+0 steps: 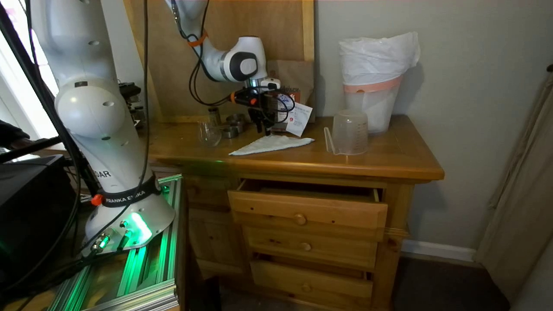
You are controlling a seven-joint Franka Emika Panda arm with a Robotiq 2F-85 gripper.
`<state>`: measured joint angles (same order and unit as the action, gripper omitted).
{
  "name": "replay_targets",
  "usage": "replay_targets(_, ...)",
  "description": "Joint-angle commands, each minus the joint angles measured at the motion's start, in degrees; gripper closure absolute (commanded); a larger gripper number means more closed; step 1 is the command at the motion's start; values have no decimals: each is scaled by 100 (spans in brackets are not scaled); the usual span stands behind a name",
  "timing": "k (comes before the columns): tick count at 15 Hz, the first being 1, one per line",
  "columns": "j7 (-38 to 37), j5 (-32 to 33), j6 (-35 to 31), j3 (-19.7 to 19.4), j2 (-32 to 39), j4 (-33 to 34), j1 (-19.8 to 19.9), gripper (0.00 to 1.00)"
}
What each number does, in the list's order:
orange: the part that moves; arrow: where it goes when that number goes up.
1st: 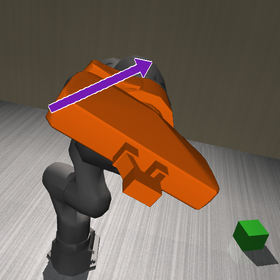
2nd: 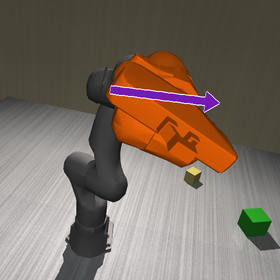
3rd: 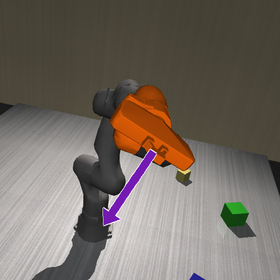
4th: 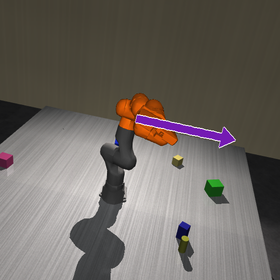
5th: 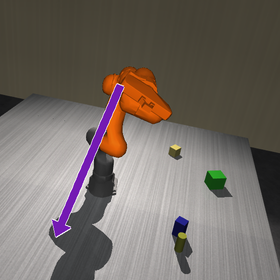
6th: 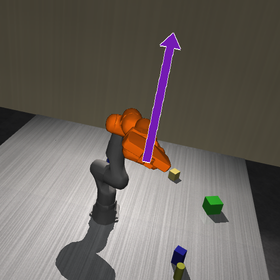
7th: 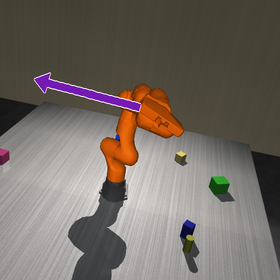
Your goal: Unfold the white towel
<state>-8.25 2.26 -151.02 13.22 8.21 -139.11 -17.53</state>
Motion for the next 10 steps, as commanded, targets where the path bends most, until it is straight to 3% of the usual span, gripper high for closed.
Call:
replay_targets(1, -315, 240, -61, -47, 128, 116, -2, 41)
replay_targets(4, -444, 329, -65, -70, 153, 127, -17, 42)
replay_targets(7, -543, 377, -53, -80, 182, 155, -27, 59)
replay_targets(10, -623, 421, -49, -87, 220, 193, -40, 67)
